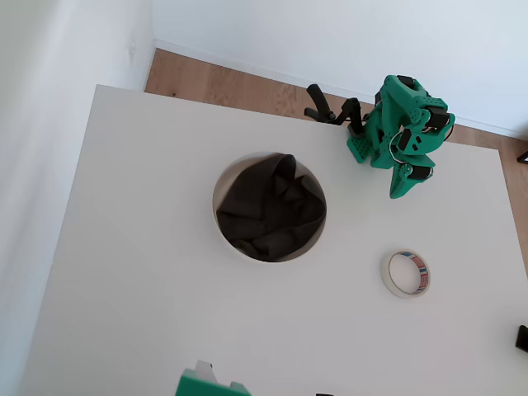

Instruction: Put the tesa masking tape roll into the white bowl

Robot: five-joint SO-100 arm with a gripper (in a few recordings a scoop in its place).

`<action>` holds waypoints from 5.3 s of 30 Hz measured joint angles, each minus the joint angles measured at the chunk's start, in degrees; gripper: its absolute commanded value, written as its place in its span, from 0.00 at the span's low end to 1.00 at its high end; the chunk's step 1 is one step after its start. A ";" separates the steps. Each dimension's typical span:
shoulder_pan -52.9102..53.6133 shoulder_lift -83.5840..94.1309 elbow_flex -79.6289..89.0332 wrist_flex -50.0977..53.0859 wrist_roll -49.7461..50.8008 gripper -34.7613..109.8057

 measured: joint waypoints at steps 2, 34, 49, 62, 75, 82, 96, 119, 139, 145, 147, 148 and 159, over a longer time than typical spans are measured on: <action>0.00 0.00 0.00 0.00 -0.26 0.18; 2.20 -60.73 -29.88 -18.54 0.53 0.31; -7.21 -83.06 -39.73 -26.10 1.85 0.38; -7.91 -90.88 -41.13 -30.23 3.52 0.39; -9.58 -94.92 -41.31 -30.41 5.36 0.38; -12.22 -94.92 -41.31 -30.06 5.36 0.32; -14.85 -94.92 -41.40 -28.92 5.71 0.18; 1.49 -64.86 -68.38 1.76 1.85 0.18; 59.77 -90.88 -74.53 -12.30 -6.42 0.18; 61.52 -103.89 -73.56 -18.90 -8.70 0.18; 61.52 -105.38 -73.56 -21.01 -8.88 0.22; 61.52 -105.64 -73.56 -21.80 -8.70 0.32; 60.47 -105.64 -73.56 -23.38 -7.38 0.18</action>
